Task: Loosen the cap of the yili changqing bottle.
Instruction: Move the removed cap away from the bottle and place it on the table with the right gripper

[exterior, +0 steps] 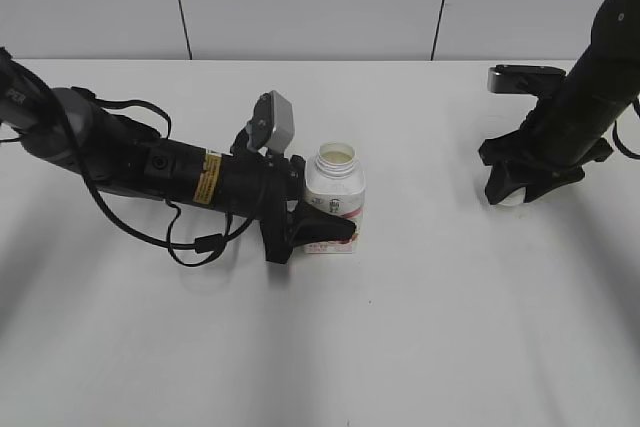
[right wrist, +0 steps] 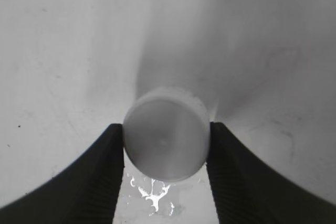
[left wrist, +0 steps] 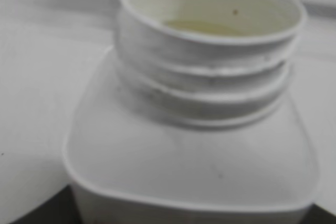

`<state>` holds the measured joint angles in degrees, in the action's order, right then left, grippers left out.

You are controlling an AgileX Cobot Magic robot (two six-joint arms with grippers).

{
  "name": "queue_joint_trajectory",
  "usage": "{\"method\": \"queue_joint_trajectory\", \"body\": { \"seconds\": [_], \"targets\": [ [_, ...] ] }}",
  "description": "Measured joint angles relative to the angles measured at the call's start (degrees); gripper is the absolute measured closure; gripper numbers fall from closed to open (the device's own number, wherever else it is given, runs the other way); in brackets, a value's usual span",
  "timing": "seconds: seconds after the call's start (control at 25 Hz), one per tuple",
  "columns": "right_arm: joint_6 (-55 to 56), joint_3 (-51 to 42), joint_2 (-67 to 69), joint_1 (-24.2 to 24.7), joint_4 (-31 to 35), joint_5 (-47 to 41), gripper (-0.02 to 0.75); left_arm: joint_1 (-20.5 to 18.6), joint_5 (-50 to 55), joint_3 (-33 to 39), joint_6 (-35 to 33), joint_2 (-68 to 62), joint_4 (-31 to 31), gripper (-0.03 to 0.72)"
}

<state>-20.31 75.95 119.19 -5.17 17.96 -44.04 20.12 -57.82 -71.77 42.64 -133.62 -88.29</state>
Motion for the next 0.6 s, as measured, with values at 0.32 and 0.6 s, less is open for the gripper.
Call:
{"method": "queue_joint_trajectory", "body": {
  "seconds": [0.32, 0.6],
  "targets": [
    [0.00, -0.35, 0.06, 0.00, 0.28, 1.07, 0.350, 0.00, 0.00, 0.00, 0.00, 0.00, 0.00, 0.300],
    [0.07, -0.35, 0.06, 0.00, -0.16, 1.74, 0.350, 0.00, 0.00, 0.00, 0.00, 0.00, 0.00, 0.300]
  ]
}}
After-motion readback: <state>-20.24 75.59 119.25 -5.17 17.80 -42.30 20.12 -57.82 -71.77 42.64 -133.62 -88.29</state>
